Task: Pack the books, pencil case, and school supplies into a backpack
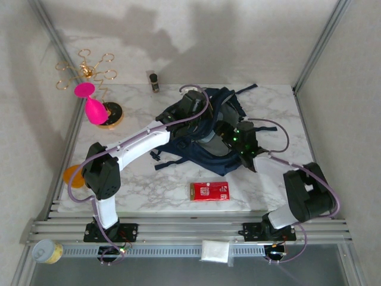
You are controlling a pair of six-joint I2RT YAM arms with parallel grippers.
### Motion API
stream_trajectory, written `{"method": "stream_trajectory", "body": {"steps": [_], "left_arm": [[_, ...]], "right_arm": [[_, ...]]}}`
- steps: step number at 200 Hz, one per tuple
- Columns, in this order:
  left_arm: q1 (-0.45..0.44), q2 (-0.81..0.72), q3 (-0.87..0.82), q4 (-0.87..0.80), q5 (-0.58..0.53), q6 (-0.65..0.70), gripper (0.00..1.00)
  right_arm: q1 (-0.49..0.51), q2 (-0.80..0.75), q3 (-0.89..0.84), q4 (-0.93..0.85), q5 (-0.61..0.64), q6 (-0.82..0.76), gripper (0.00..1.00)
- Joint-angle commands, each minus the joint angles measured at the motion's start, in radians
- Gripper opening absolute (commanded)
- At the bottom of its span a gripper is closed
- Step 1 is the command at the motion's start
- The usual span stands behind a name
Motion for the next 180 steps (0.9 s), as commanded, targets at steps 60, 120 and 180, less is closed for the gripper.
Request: {"method": "stream_trajectory", "body": {"steps": [60, 120, 180], "left_arm": [[-0.046, 0.086, 0.009, -0.038, 0.220, 0.106, 0.10], [-0.020, -0.185, -0.333, 0.249, 0.528, 0.075, 0.54], [0.173, -0.306, -0.639, 0.242, 0.263, -0.062, 0.66]], "right_arm": [[-0.053, -0.528, 0.009, -0.658, 0.079, -0.251, 0.73], [-0.019, -0.554, -0.094, -0.681, -0.211, -0.092, 0.79], [-0.043, -0.330, -0.057, -0.535, -0.164, -0.179, 0.75]]}}
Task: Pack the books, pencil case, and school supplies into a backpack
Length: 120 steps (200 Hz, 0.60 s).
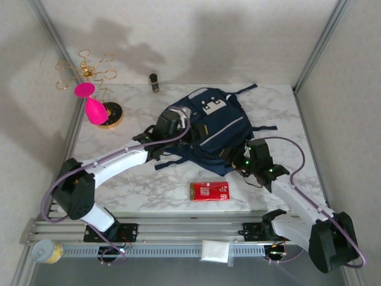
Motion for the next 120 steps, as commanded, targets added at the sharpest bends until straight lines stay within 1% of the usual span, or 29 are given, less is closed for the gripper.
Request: {"method": "stream_trajectory", "body": {"steps": [1, 10, 31, 42, 56, 68, 78, 91, 108, 120], "left_arm": [[0.094, 0.014, -0.110, 0.045, -0.116, -0.081, 0.66], [0.124, 0.047, -0.121, 0.056, -0.127, -0.081, 0.67], [0.165, 0.179, -0.082, 0.073, -0.095, -0.055, 0.68], [0.166, 0.234, -0.064, 0.109, -0.060, -0.049, 0.68], [0.157, 0.266, -0.063, 0.160, -0.045, -0.074, 0.68], [0.146, 0.278, -0.072, 0.218, -0.027, -0.093, 0.68], [0.136, 0.284, -0.073, 0.237, -0.035, -0.116, 0.68], [0.128, 0.290, -0.077, 0.275, -0.029, -0.147, 0.68], [0.123, 0.285, -0.085, 0.323, 0.003, -0.172, 0.68], [0.128, 0.250, -0.103, 0.320, -0.009, -0.175, 0.68]], "right_arm": [[-0.023, 0.082, 0.075, 0.071, -0.014, -0.070, 0.75], [-0.046, 0.111, 0.090, 0.099, -0.038, -0.106, 0.74], [-0.119, 0.169, 0.130, 0.137, -0.074, -0.191, 0.73], [-0.167, 0.204, 0.163, 0.141, -0.084, -0.233, 0.72], [-0.227, 0.269, 0.202, 0.190, -0.176, -0.290, 0.72], [-0.248, 0.324, 0.262, 0.180, -0.192, -0.351, 0.72], [-0.247, 0.360, 0.326, 0.133, -0.160, -0.415, 0.72], [-0.248, 0.367, 0.383, 0.042, -0.103, -0.445, 0.73], [-0.246, 0.292, 0.405, -0.076, 0.000, -0.425, 0.77], [-0.216, 0.217, 0.399, -0.157, 0.090, -0.399, 0.78]]}}
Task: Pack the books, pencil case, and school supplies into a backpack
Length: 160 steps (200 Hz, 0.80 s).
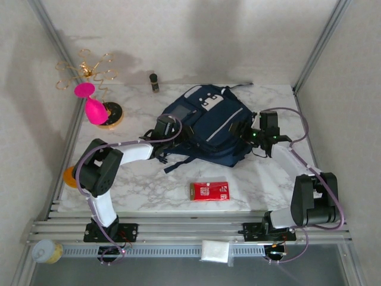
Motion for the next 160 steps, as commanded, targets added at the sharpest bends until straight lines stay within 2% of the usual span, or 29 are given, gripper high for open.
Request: {"method": "stream_trajectory", "body": {"steps": [1, 33, 50, 68, 95, 117, 134, 160], "left_arm": [[-0.002, -0.040, -0.019, 0.083, 0.026, -0.047, 0.68], [0.030, -0.161, -0.098, 0.072, -0.037, -0.052, 0.67], [0.041, -0.175, -0.098, 0.050, -0.038, -0.027, 0.67], [0.053, -0.167, -0.109, 0.053, -0.033, -0.028, 0.67], [0.066, -0.094, -0.066, 0.063, 0.023, -0.033, 0.67], [0.073, -0.037, -0.023, 0.050, 0.004, -0.011, 0.66], [0.084, -0.001, -0.011, 0.027, 0.004, -0.007, 0.66], [0.091, 0.045, 0.000, 0.009, -0.005, 0.005, 0.65]], "right_arm": [[0.036, -0.139, 0.042, -0.159, 0.163, -0.032, 0.78], [0.318, -0.177, 0.072, -0.319, 0.368, 0.067, 0.74], [0.474, -0.139, 0.083, -0.290, 0.415, 0.156, 0.66], [0.608, -0.022, 0.132, -0.242, 0.450, 0.174, 0.65], [0.643, 0.145, 0.193, -0.151, 0.451, 0.156, 0.61], [0.642, 0.203, 0.189, -0.062, 0.478, 0.151, 0.57], [0.629, 0.254, 0.191, -0.026, 0.450, 0.165, 0.57], [0.612, 0.302, 0.198, -0.001, 0.535, 0.156, 0.57]]}}
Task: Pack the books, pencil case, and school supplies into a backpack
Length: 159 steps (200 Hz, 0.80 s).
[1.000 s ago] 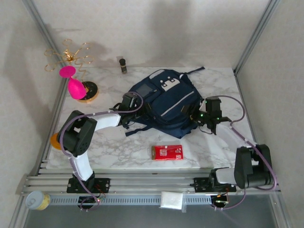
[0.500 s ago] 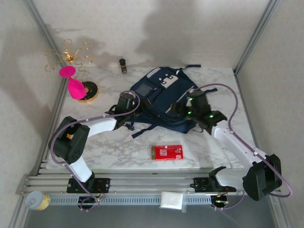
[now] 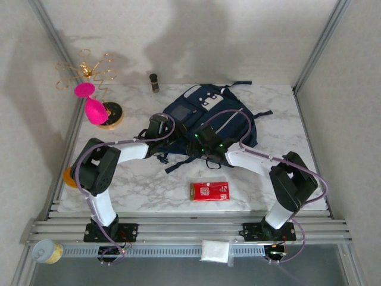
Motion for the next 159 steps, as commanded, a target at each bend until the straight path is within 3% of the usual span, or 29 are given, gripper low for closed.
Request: {"method": "stream_trajectory", "body": {"steps": [1, 39, 71, 92, 137, 159], "left_arm": [[0.015, 0.038, 0.032, -0.027, -0.011, 0.031, 0.65], [0.010, 0.064, 0.009, -0.045, -0.052, 0.045, 0.64], [0.010, 0.088, 0.008, -0.060, -0.070, 0.051, 0.64], [0.009, 0.097, 0.006, -0.057, -0.069, 0.044, 0.64], [0.006, 0.111, 0.011, -0.069, -0.081, 0.046, 0.64], [-0.002, 0.114, 0.011, -0.073, -0.094, 0.044, 0.64]], "right_arm": [[-0.024, 0.037, 0.030, 0.061, 0.095, 0.006, 0.57], [-0.028, 0.067, 0.022, 0.178, 0.157, -0.083, 0.62], [0.010, 0.069, -0.068, 0.297, 0.178, -0.149, 0.58], [0.011, 0.036, -0.176, 0.392, 0.157, -0.145, 0.50], [0.000, 0.101, -0.167, 0.308, 0.267, -0.089, 0.45], [-0.011, 0.122, -0.147, 0.364, 0.255, -0.110, 0.43]]}}
